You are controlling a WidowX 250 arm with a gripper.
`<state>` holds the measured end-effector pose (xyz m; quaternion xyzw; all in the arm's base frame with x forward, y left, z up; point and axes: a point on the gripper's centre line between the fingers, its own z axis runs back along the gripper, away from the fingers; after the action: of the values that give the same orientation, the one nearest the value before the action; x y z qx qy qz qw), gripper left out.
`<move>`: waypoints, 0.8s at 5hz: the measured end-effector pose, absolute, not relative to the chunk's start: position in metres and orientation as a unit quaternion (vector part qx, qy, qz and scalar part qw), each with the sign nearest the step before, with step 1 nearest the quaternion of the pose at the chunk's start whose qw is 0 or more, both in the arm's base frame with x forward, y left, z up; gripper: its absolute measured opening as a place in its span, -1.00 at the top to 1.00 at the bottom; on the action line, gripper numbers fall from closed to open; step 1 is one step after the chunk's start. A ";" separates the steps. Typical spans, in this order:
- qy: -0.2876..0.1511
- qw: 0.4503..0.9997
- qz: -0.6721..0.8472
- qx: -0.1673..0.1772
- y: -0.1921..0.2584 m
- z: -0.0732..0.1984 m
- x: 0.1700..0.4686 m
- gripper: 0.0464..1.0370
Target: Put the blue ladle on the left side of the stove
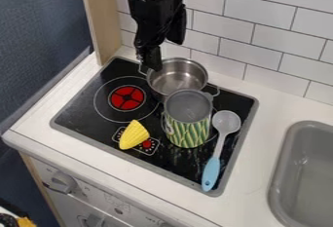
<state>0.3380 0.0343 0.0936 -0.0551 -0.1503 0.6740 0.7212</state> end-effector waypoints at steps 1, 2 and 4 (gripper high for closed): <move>-0.140 0.724 0.674 -0.047 0.034 0.085 0.337 -0.93; -0.139 0.743 0.653 -0.052 0.028 0.083 0.337 -0.93; -0.150 0.839 0.515 -0.091 -0.020 0.105 0.331 -0.93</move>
<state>0.3307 -0.0204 0.1051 -0.0909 -0.1501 0.5150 0.8390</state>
